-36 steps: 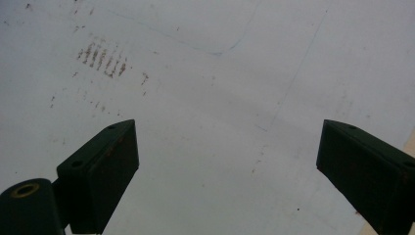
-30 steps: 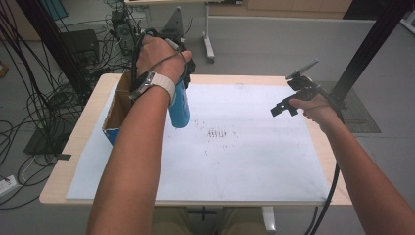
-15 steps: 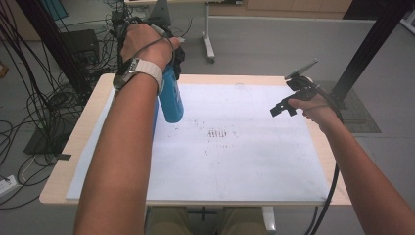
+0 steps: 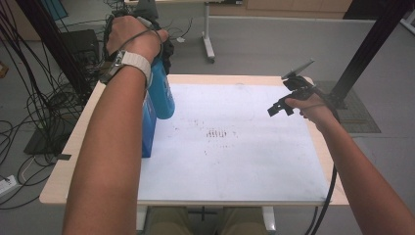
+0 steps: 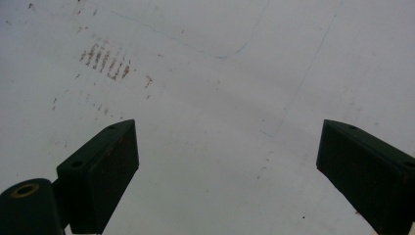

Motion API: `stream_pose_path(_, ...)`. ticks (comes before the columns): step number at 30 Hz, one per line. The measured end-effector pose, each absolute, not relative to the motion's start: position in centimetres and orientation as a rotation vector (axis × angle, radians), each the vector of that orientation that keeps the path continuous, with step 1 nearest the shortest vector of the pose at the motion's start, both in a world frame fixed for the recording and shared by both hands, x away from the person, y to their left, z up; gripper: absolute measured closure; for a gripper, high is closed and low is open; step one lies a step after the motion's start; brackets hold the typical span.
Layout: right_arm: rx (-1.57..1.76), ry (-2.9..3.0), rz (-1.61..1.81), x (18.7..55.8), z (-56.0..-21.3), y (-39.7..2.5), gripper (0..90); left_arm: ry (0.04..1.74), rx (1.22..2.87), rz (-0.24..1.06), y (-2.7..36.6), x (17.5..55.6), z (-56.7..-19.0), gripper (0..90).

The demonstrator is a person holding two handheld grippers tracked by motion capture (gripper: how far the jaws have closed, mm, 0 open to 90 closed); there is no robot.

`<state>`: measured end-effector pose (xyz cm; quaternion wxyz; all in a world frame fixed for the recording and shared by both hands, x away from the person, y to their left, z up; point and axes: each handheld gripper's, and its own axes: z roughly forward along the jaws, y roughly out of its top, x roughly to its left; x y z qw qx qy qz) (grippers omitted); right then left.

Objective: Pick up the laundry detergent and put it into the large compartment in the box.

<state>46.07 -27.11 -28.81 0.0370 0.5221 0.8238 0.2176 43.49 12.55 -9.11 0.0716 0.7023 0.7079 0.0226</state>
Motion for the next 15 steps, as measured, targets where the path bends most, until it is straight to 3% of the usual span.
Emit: stream_pose_path(15, 1.603, 2.521, 0.671, 46.4, -28.6, -27.1, 8.4, 2.149, 2.117, 0.134, 14.4, 43.3, -7.8, 37.1)
